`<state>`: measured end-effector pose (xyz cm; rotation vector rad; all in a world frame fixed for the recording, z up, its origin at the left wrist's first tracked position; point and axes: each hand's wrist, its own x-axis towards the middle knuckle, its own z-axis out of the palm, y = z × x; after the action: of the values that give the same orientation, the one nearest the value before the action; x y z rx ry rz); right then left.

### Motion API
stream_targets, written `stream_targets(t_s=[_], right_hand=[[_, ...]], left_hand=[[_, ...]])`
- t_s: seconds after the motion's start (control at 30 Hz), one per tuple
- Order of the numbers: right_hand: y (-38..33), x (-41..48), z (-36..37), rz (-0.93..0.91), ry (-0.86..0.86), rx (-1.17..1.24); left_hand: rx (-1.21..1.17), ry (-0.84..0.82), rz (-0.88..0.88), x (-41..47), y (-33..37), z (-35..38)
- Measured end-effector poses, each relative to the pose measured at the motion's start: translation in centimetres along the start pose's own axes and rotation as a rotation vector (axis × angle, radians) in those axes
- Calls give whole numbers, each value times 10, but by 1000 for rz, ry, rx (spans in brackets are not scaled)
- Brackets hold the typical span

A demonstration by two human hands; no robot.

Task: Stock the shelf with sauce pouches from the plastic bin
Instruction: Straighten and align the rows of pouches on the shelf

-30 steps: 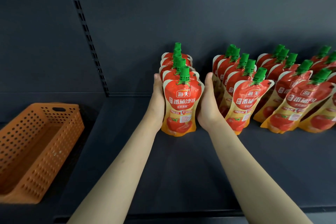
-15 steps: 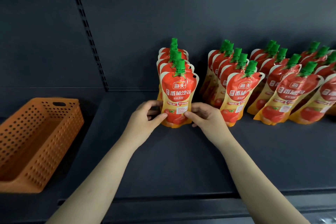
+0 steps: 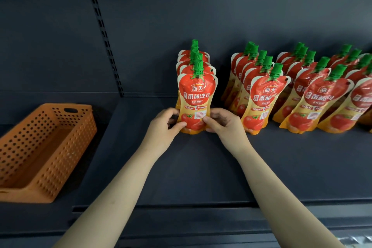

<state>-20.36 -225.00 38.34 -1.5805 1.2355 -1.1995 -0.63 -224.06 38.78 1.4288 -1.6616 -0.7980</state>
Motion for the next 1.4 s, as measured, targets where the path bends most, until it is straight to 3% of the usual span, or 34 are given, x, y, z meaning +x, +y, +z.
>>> stream_targets(t_s=[0.27,0.6,0.83,1.1,1.4], right_hand=[[-10,-38,-37,-7,116,33],[-4,-96,-167,-13,453,61],[29,-91,-270,7,546,-41],[61,-56,-325,21,460,-234],[73,-43,-326,19,433,-238]], left_hand=[[-157,164,-42,-46,21,-2],[-235,-80,63,-60,94,109],[-230,-52,21,-44,140,218],[-55,299,-53,-9,168,289],[30,309,-65,10,163,300]])
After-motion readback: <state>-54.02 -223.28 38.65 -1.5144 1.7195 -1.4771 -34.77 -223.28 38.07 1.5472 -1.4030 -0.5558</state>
